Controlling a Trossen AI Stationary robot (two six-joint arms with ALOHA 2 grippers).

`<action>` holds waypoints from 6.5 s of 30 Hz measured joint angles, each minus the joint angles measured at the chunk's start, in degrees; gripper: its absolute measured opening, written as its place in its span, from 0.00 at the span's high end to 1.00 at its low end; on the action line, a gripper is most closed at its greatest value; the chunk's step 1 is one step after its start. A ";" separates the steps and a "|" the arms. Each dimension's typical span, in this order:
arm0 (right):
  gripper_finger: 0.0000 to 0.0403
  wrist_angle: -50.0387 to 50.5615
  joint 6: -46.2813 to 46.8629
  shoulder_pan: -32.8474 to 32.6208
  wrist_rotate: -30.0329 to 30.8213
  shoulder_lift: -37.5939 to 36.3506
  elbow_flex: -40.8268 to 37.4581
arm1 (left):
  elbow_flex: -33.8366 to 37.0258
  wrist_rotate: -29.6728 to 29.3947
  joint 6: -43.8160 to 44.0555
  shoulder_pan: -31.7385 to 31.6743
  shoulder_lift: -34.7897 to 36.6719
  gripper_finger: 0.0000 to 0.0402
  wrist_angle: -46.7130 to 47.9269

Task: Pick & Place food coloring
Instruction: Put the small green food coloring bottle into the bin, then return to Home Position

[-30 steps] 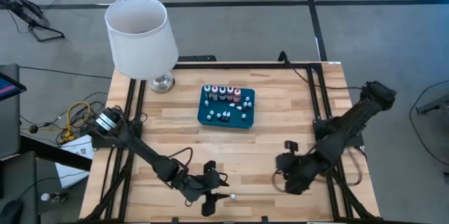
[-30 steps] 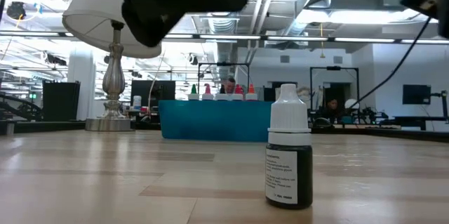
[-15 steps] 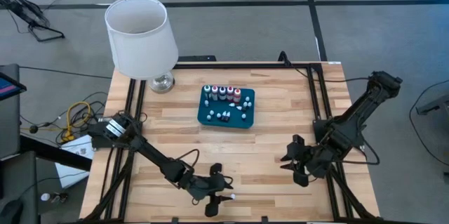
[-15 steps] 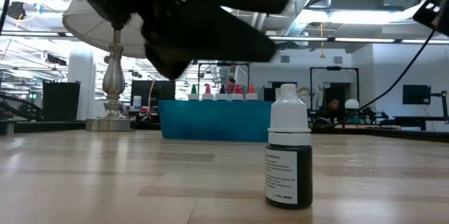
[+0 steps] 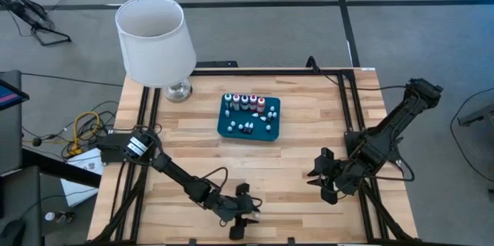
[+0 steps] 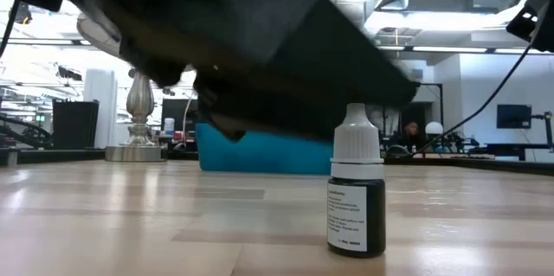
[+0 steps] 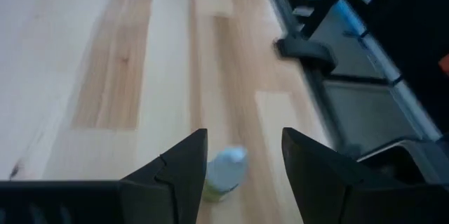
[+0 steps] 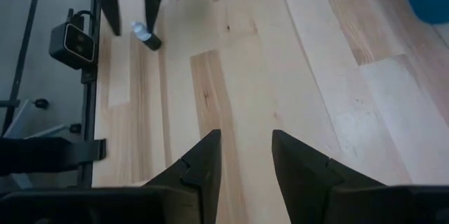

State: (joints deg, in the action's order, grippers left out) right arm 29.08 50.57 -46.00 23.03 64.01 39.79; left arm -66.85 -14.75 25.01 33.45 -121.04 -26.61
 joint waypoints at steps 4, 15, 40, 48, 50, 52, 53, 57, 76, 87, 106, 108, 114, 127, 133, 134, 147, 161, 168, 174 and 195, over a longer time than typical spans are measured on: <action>0.71 -0.02 0.02 0.00 -0.02 0.00 0.00 | 0.04 -1.01 1.35 0.01 -0.13 0.56 1.82; 0.71 -0.12 0.04 0.00 0.00 0.00 0.00 | 0.09 -0.93 1.61 0.02 -0.13 0.70 3.58; 0.71 -0.83 0.00 0.02 2.70 0.04 0.04 | 0.07 -6.25 6.74 -0.67 -0.10 0.84 1.66; 0.71 -0.83 -1.51 0.02 3.98 0.04 0.04 | 0.07 -7.43 9.01 -3.81 0.91 0.84 -3.08; 0.71 -0.82 -1.85 0.02 4.19 0.04 0.07 | 0.07 -9.04 8.58 -4.64 2.42 0.85 -2.68; 0.71 -0.85 -2.43 0.02 4.37 0.04 0.07 | 0.07 -10.86 6.88 -5.53 3.92 0.85 -2.29; 0.71 -0.85 -2.43 0.02 4.69 0.04 0.07 | 0.07 -11.70 5.89 -6.06 4.65 0.85 -2.23; 0.71 -1.35 -2.52 0.02 6.95 0.04 0.07 | 0.07 -14.72 3.75 -8.45 8.59 0.85 1.78; 0.71 -2.37 -3.04 6.86 7.23 0.04 0.07 | 10.71 -17.22 -1.03 -22.24 28.38 0.85 25.39; 0.71 -3.10 -3.56 11.79 7.02 0.04 0.07 | 28.58 -15.53 0.23 -29.80 40.47 0.85 15.30; 0.71 -5.46 -10.16 18.96 3.53 0.04 0.09 | 36.28 -9.33 -0.87 -37.03 41.58 0.85 11.43; 0.71 -5.55 -10.26 19.26 3.34 0.04 0.09 | 36.30 -7.88 -2.42 -37.53 41.58 0.85 11.35; 0.71 -5.55 -10.58 20.32 2.42 0.04 0.09 | 36.30 -3.56 -7.37 -39.52 41.58 0.85 10.51; 0.71 -5.67 -10.08 20.76 2.38 0.04 0.09 | 36.30 0.99 -12.19 -44.17 41.16 0.83 10.63; 0.71 -6.05 -10.08 20.76 2.38 0.04 0.09 | 36.30 1.28 -13.82 -44.44 41.16 0.82 10.61; 0.71 -6.05 -10.08 20.76 2.40 0.04 0.09 | 36.30 1.96 -14.18 -44.44 41.11 0.82 10.60; 0.71 -6.20 -10.01 20.76 2.36 0.04 0.07 | 36.20 3.94 -12.72 -44.37 34.63 0.82 4.54; 0.71 -6.12 -10.04 20.76 2.25 0.04 0.07 | 36.20 1.22 -12.11 -44.37 34.65 0.82 5.03; 0.71 -6.12 -10.04 20.76 2.25 0.04 0.07 | 36.20 0.91 -11.83 -44.37 34.66 0.80 5.18; 0.71 -6.52 -10.04 20.76 2.25 0.04 0.07 | 36.15 0.94 -10.90 -44.37 34.71 0.74 6.45; 0.71 -7.30 -10.34 20.76 1.99 0.04 0.07 | 29.56 4.46 -11.71 -44.39 35.68 0.70 6.96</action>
State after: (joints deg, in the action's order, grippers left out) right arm 21.78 40.23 -25.23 25.02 64.05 39.86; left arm -37.28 -10.29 13.29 -10.94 -85.36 -19.65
